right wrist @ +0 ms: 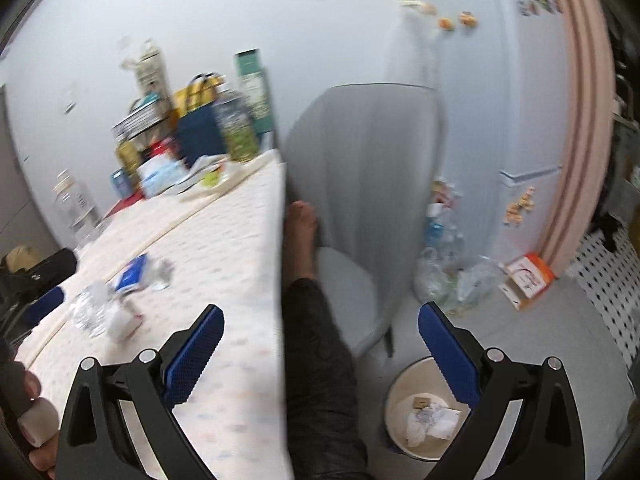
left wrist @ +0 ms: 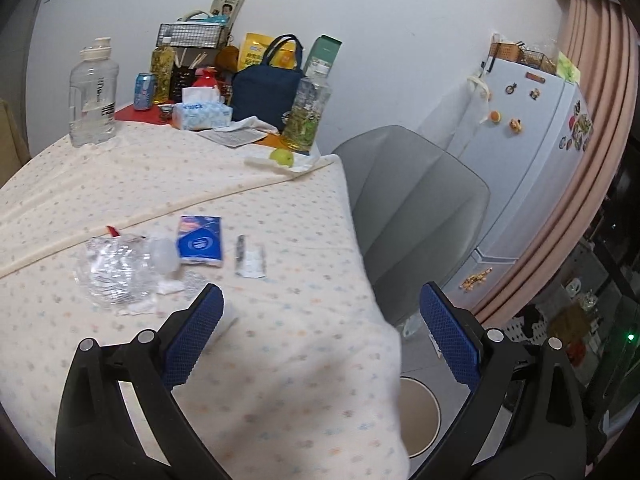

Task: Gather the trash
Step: 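Move both tools back over the table toward the plastic bottle, then grasp the crushed clear plastic bottle with the left tool while the right grasps the folded white paper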

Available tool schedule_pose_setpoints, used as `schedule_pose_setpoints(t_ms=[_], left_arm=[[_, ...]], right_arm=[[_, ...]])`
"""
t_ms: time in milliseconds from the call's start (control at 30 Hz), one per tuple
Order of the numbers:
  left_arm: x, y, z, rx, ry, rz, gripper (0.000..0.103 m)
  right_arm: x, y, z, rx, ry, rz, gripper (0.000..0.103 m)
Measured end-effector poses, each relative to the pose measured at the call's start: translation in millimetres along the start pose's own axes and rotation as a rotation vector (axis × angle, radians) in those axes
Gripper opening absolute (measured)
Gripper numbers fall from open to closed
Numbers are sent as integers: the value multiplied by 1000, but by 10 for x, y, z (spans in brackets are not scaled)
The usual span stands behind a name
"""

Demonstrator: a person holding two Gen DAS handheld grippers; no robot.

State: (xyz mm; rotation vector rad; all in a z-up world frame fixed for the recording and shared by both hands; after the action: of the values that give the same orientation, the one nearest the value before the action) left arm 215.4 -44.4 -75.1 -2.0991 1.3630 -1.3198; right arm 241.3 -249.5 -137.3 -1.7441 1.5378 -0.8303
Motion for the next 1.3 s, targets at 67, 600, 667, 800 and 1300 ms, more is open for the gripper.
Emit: schedule_pose_setpoints(t_ms=[67, 600, 667, 800, 1300], left_arm=[[-98, -26, -43, 13, 3, -13, 97], [-1282, -352, -250, 108, -64, -185, 97], [-1437, -373, -266, 90, -71, -189, 97], [-1798, -413, -268, 70, -106, -231, 97], [-2113, -425, 274, -65, -19, -369, 97]], right_arm=[[-127, -14, 46, -6, -16, -16, 96], [-1178, -141, 360, -32, -149, -98, 95], [-1309, -146, 391, -40, -170, -114, 95], [-1589, -154, 433, -53, -223, -137, 95], [-2051, -86, 704, -134, -298, -192, 95]])
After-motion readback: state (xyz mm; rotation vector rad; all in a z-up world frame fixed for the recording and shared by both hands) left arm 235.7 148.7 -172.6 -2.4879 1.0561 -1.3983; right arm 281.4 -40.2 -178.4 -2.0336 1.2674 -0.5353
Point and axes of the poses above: each gripper's, at about its wrist camera, not at the fingertips, and z roughly the way its jaws point, x to its right, y to its underside, the point moved 7 cm from there along z, roughly the way its jaws point, and after that the axes turned 15 degrees about -z, right-handed, at the moved point
